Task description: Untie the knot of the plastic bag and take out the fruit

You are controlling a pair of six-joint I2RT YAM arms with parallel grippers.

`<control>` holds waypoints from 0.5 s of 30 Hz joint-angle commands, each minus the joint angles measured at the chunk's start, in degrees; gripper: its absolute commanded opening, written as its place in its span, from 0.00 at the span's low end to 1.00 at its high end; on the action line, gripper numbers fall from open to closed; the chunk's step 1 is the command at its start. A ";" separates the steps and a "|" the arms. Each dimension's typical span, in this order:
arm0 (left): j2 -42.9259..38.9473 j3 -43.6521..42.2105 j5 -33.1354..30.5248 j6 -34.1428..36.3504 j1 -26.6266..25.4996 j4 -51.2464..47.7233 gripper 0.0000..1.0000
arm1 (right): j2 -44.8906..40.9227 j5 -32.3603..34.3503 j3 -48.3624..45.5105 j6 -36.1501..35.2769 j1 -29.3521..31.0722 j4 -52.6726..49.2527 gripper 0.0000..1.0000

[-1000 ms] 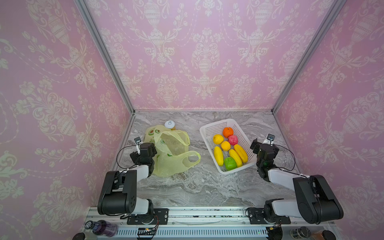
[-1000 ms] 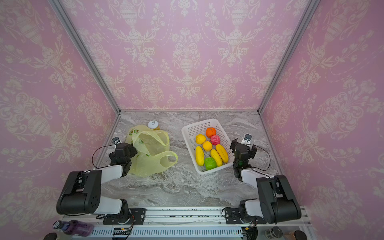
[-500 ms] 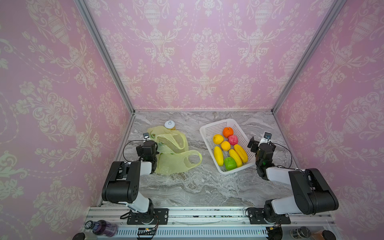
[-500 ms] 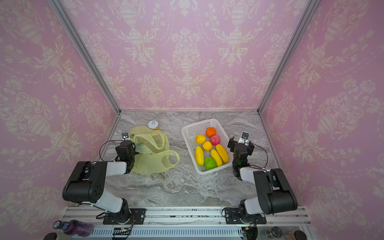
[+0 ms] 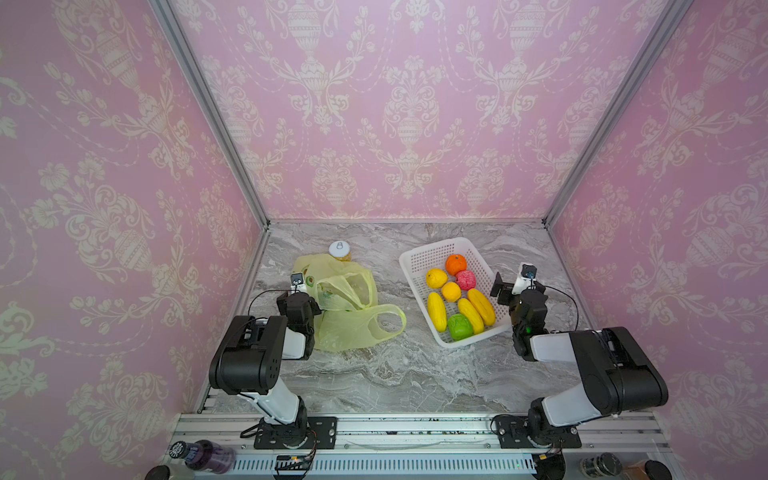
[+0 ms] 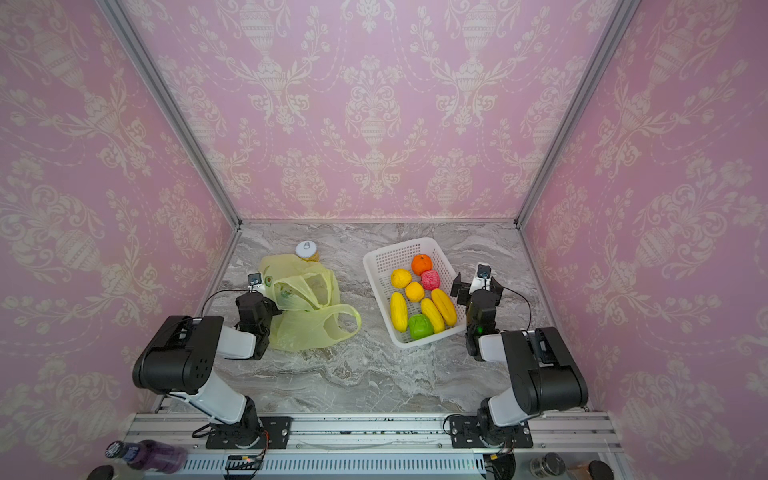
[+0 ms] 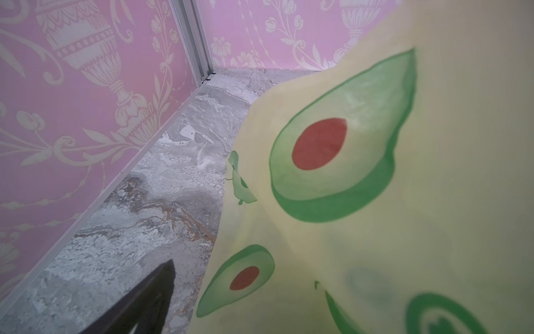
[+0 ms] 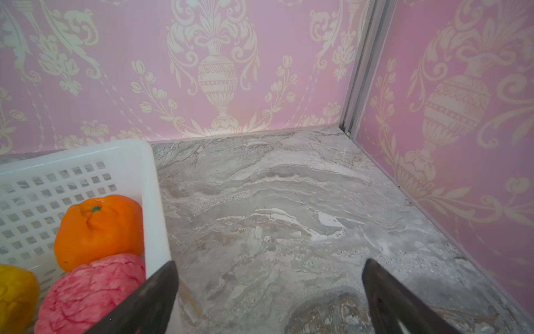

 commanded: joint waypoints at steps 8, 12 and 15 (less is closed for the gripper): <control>0.13 0.14 1.29 1.20 0.06 2.21 0.99 | 1.85 -3.20 -0.19 -0.17 -0.29 -4.47 1.00; 0.13 0.13 1.33 1.20 0.06 2.21 0.99 | 1.71 -3.20 -0.14 -0.14 -0.28 -4.75 1.00; 0.13 0.14 1.22 1.20 0.06 2.21 0.99 | 1.72 -3.20 -0.15 -0.16 -0.30 -4.64 1.00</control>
